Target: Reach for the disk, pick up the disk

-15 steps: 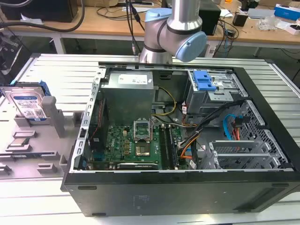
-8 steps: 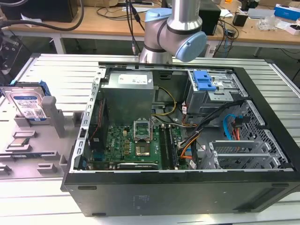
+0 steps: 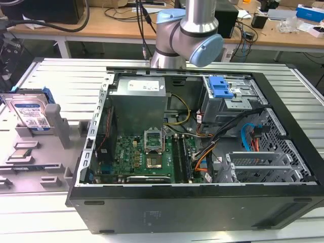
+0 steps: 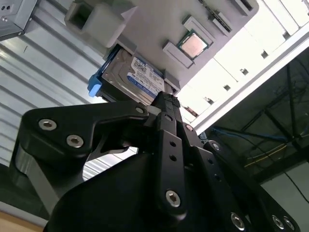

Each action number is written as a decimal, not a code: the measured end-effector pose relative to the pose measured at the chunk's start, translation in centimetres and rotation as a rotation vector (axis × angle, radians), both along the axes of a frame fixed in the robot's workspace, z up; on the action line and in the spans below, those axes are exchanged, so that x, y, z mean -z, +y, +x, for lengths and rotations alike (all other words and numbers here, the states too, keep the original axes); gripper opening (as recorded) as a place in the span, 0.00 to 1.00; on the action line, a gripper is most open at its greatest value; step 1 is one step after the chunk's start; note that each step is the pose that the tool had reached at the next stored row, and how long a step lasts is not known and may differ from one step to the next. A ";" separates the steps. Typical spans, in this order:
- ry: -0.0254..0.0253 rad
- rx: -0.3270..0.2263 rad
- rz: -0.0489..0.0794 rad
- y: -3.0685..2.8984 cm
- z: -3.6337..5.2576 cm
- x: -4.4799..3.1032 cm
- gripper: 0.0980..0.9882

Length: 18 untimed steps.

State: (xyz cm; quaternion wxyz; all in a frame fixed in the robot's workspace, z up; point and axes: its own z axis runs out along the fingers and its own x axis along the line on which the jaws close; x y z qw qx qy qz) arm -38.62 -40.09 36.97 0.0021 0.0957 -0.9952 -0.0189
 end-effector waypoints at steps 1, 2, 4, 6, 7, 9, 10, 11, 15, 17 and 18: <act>0.0000 -0.017 0.000 0.00 0.00 0.00 0.01; 0.0000 -0.034 0.000 0.00 0.00 0.00 0.01; 0.0000 -0.055 0.000 0.00 0.00 0.00 0.01; -0.0001 -0.083 0.000 0.00 0.00 0.00 0.01; -0.0001 -0.095 0.000 0.00 0.00 0.00 0.01; 0.0000 -0.113 0.000 0.00 0.00 0.00 0.01; -0.0001 -0.126 0.000 0.00 0.00 0.00 0.01; 0.0000 -0.135 0.000 0.00 0.00 0.00 0.01; 0.0000 -0.184 0.000 0.00 0.00 0.00 0.01; -0.0001 -0.215 0.000 0.00 0.00 0.00 0.01; 0.0000 -0.229 0.000 0.00 0.00 0.00 0.01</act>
